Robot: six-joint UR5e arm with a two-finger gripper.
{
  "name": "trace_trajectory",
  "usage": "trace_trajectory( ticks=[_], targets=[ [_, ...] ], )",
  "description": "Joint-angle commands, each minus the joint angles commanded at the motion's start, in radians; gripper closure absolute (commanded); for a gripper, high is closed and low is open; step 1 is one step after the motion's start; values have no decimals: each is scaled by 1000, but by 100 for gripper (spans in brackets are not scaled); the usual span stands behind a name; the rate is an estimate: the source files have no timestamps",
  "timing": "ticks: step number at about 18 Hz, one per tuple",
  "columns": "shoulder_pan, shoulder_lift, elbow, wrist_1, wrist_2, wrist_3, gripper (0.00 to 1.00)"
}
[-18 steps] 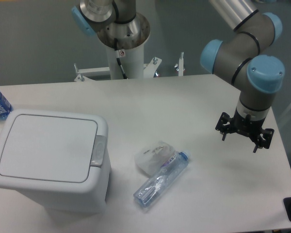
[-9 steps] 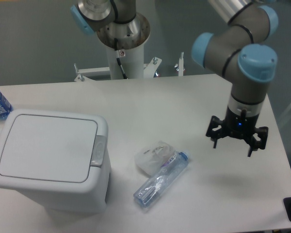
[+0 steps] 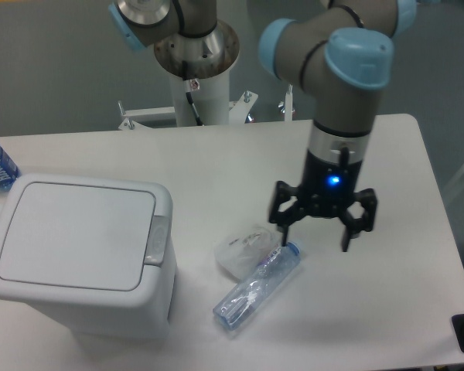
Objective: Open the trash can
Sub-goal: 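Move the open gripper toward the trash can's grey lid button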
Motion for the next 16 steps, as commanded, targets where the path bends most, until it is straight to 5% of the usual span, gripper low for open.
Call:
trace_trajectory(
  ticks=[4, 16],
  targets=[
    [-35, -3, 51, 34, -2, -138, 0],
    [-68, -9, 54, 61, -17, -209, 0]
  ],
)
